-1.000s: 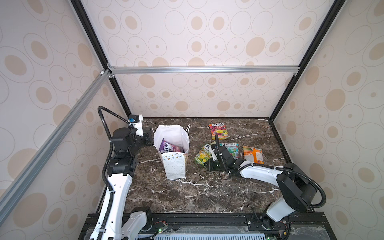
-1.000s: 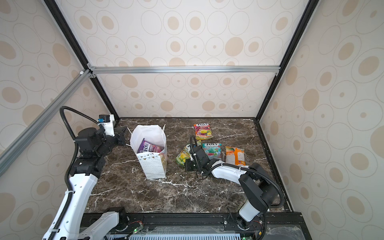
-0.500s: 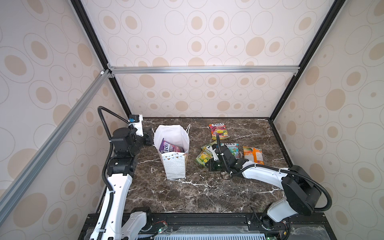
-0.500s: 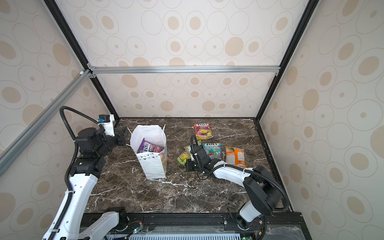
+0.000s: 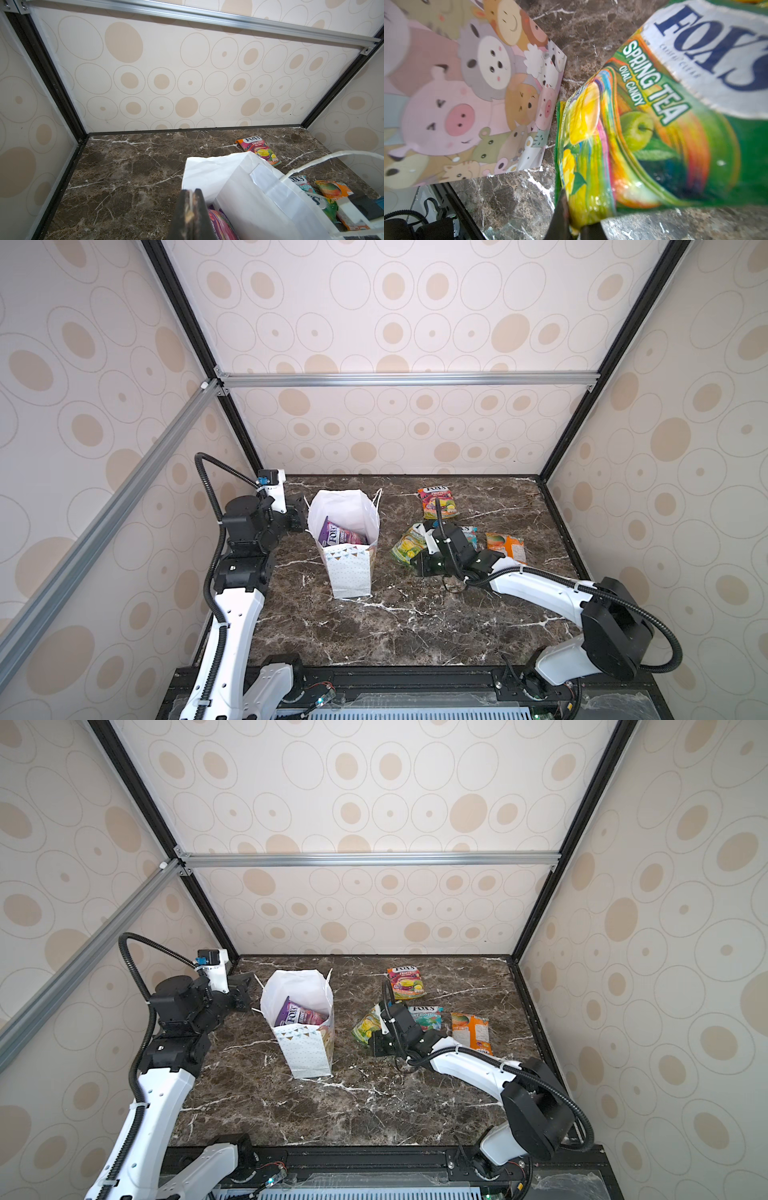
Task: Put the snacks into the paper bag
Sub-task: 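Lift the Spring Tea packet with the right gripper and raise it high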
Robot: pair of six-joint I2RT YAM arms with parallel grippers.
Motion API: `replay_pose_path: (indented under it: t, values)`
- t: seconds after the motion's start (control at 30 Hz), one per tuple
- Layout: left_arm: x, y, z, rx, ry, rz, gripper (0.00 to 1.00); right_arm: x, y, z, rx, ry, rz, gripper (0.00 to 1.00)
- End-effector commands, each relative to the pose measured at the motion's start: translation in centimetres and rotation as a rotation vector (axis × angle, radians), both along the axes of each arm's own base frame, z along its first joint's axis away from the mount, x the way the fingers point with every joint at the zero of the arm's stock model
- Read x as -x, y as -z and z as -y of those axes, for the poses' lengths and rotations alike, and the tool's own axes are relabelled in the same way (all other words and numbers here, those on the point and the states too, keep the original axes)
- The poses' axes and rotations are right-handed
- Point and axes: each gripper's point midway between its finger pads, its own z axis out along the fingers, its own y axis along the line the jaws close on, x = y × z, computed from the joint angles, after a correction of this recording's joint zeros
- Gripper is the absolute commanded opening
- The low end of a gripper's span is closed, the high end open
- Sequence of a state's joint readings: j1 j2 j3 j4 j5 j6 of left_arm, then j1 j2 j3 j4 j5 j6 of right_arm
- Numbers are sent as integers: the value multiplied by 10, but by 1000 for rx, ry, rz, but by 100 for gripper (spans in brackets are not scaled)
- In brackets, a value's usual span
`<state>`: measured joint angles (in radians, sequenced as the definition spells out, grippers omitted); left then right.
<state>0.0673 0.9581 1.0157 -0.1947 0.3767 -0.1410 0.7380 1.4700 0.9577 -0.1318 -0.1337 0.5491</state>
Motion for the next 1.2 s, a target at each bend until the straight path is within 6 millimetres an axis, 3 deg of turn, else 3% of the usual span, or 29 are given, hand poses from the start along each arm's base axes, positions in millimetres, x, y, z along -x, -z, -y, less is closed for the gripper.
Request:
replay_pose_path:
  t: [0.0,0.57,1.17]
  values:
    - [5,-21,1,-12,9,74,0,-3,-28,2,28,-38,64,0]
    - [5,-21,0,-11,8,72,0,-1,-85,20,107,-81,206,0]
    - [5,-21,1,-11,9,73,0,-6,-179,30,118,-81,392,0]
